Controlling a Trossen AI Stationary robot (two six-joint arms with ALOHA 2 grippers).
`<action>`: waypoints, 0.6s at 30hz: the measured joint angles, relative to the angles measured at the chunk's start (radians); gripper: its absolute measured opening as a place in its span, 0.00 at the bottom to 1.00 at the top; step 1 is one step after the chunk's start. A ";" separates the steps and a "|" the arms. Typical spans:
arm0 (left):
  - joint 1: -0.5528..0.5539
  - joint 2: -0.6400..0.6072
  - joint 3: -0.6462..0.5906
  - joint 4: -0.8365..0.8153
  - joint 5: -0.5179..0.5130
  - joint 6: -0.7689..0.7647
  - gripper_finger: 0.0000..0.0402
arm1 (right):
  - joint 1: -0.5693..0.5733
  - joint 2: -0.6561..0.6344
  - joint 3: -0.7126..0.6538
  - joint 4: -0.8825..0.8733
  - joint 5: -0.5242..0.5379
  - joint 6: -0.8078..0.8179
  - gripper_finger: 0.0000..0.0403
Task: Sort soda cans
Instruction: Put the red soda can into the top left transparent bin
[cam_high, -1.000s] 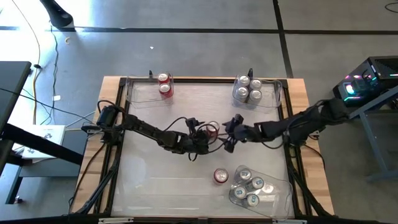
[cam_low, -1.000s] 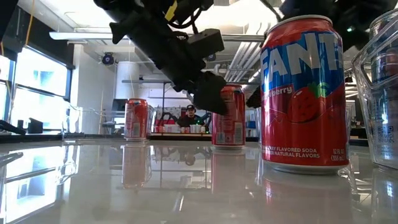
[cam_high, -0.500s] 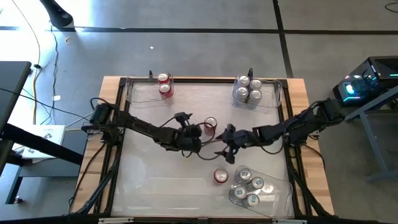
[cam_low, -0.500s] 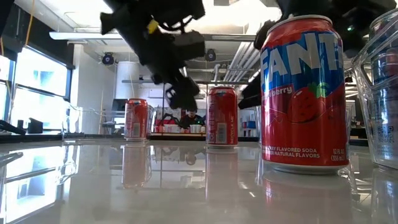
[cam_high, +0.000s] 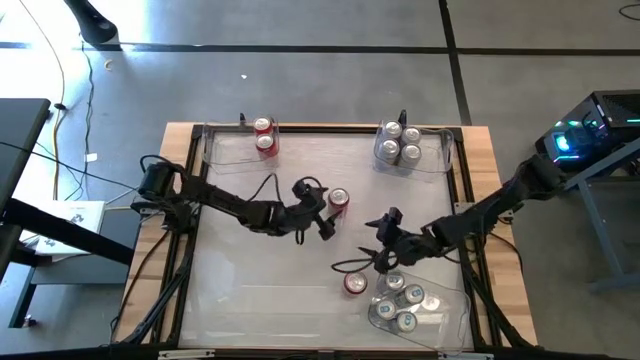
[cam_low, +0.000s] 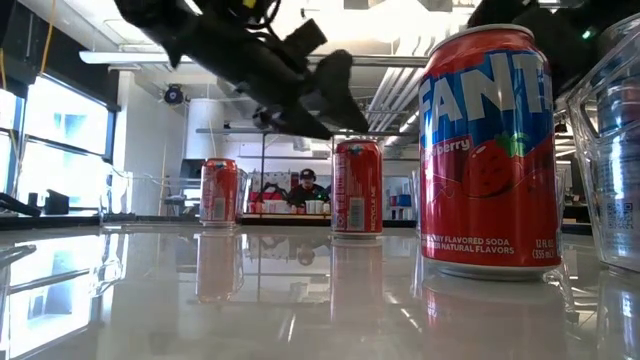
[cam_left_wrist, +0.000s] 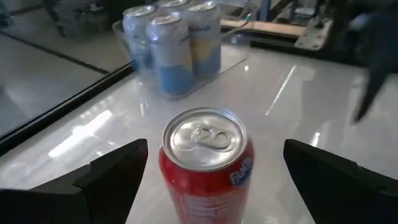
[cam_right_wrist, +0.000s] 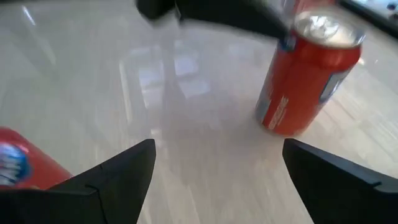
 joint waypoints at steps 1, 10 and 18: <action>0.005 0.013 0.007 -0.005 -0.017 0.000 0.92 | 0.009 -0.008 0.000 0.002 0.019 -0.002 0.86; 0.039 0.127 0.090 0.048 -0.050 0.037 0.92 | 0.029 -0.024 0.000 -0.010 0.091 0.001 0.86; 0.071 0.163 0.104 0.048 -0.039 0.036 0.92 | 0.029 -0.024 0.000 -0.007 0.091 0.000 0.86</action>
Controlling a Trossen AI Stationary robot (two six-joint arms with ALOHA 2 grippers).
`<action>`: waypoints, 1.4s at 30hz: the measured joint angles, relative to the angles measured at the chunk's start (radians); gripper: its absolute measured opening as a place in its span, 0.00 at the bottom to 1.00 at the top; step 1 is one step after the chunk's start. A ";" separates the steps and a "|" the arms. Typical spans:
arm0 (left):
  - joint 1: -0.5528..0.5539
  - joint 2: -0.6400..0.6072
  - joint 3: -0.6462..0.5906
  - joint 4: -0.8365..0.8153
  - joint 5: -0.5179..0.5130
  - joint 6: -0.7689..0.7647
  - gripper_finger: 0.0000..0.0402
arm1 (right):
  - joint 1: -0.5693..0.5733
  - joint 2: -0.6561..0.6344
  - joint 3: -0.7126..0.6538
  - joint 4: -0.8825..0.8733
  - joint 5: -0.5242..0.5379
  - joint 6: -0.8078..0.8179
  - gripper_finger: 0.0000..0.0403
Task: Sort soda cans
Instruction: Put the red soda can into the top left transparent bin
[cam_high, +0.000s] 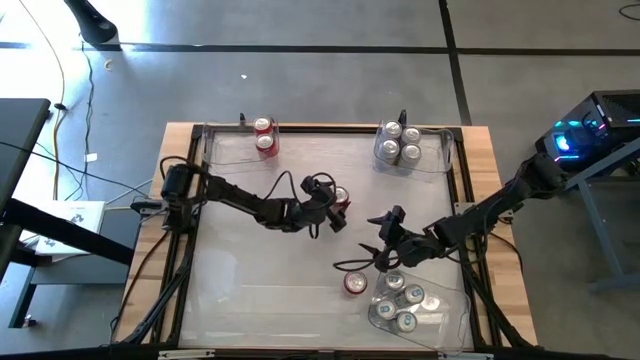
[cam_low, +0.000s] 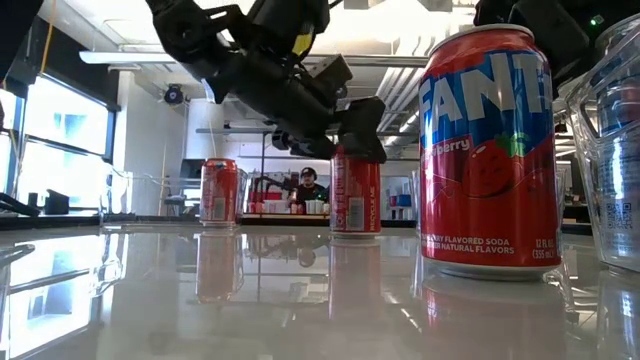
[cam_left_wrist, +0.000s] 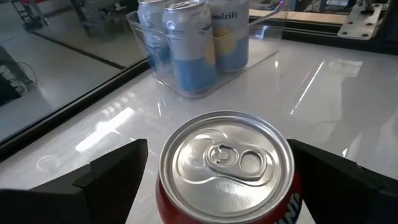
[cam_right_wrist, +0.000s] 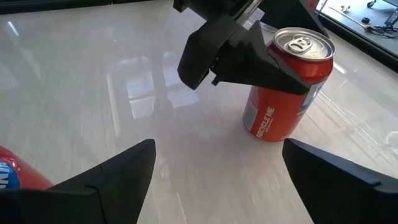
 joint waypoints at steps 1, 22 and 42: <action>0.004 0.000 0.000 0.002 0.006 0.000 0.92 | 0.000 0.000 0.000 -0.001 0.000 0.000 0.86; -0.044 -0.337 -0.008 -0.413 -0.092 0.136 0.71 | 0.000 0.000 0.000 0.000 0.002 0.011 0.86; 0.626 -1.085 -0.486 -0.402 0.073 0.174 0.71 | -0.030 0.000 0.000 0.015 0.021 -0.008 0.86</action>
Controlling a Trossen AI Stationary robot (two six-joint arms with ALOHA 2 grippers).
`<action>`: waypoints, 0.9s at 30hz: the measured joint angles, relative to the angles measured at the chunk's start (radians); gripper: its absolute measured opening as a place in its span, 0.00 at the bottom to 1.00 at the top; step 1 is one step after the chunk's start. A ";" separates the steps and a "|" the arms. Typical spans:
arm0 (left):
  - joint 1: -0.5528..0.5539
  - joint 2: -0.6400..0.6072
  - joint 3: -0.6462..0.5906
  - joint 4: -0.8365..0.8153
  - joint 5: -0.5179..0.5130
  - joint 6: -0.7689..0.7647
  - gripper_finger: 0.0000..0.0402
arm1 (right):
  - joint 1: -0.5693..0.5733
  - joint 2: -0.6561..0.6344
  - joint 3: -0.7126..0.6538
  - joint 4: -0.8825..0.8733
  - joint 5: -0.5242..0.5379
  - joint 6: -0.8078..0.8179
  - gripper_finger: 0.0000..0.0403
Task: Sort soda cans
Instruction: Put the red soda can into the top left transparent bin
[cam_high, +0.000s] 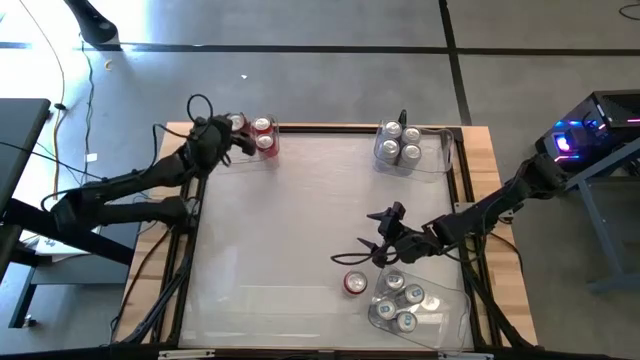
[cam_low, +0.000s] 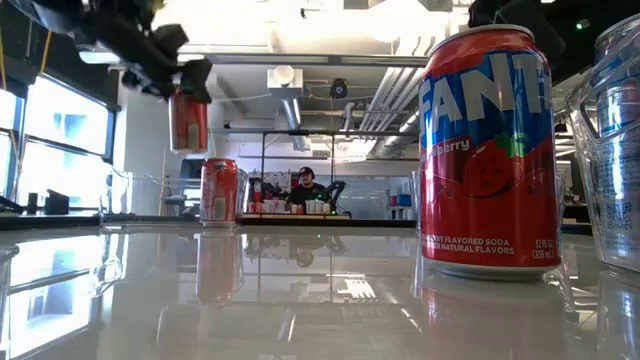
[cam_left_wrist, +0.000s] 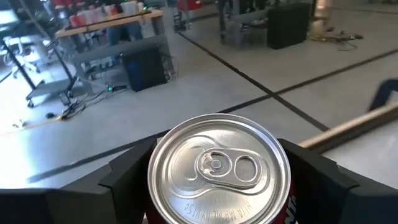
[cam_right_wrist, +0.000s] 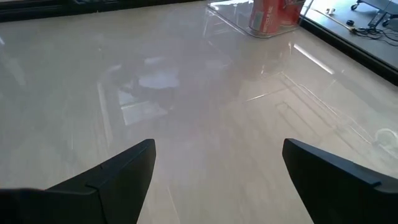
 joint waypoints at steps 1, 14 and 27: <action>0.038 0.015 -0.014 0.035 0.026 0.000 0.71 | -0.002 0.000 0.000 0.000 0.000 0.000 0.86; 0.249 0.352 -0.033 0.230 0.133 -0.018 0.71 | -0.019 0.000 0.000 0.000 -0.023 0.008 0.86; 0.259 0.510 -0.029 0.363 0.085 -0.069 0.80 | -0.019 0.000 0.000 0.001 -0.024 0.011 0.86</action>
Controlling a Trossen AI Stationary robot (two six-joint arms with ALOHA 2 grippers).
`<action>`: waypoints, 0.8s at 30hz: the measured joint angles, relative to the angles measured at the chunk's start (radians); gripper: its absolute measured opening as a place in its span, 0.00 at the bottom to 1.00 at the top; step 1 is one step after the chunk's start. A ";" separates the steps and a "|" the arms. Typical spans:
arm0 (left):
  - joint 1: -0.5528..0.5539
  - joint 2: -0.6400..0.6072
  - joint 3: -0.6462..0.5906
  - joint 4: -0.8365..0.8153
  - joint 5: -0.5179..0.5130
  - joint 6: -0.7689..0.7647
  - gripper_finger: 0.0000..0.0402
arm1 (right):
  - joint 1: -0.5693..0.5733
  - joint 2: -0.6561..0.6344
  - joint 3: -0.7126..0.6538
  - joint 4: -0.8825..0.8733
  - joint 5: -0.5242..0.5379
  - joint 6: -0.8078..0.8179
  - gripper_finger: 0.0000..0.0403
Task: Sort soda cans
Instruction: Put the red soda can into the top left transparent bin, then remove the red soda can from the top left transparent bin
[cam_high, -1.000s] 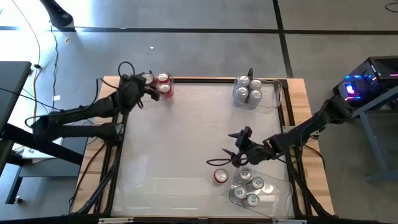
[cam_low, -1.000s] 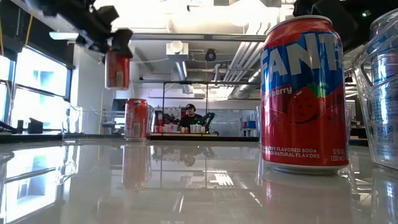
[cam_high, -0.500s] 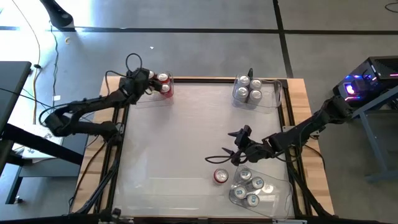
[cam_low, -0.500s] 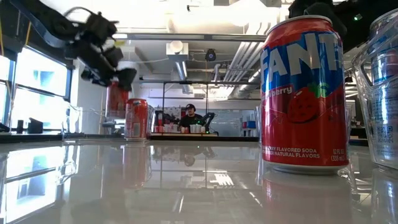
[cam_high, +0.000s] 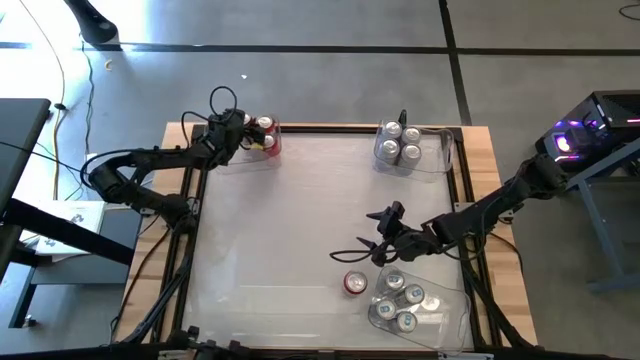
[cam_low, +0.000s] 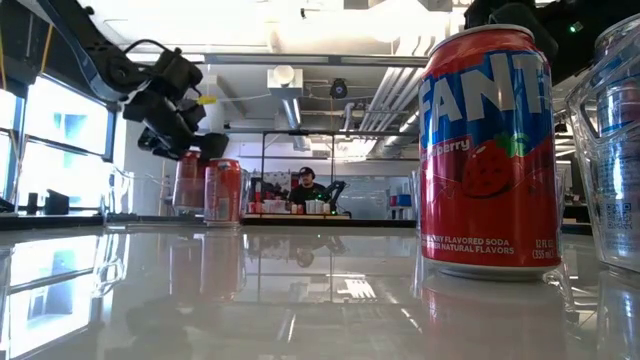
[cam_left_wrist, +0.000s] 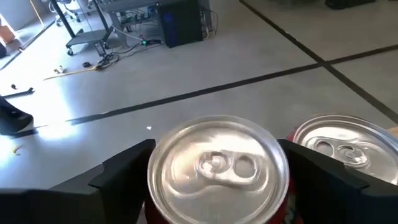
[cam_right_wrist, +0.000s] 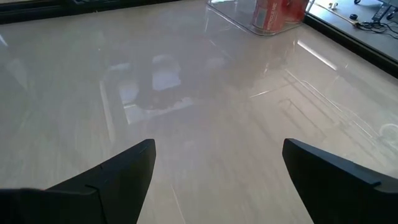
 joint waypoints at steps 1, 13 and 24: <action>0.000 -0.001 0.000 -0.002 -0.001 0.001 0.81 | 0.000 0.000 0.000 0.000 0.000 0.000 0.86; -0.001 -0.009 -0.001 -0.019 0.014 0.013 0.82 | 0.000 0.000 0.000 0.000 -0.001 0.016 0.86; -0.184 -0.289 -0.005 -0.243 -0.154 0.277 0.82 | 0.000 0.000 0.000 0.000 0.000 0.016 0.86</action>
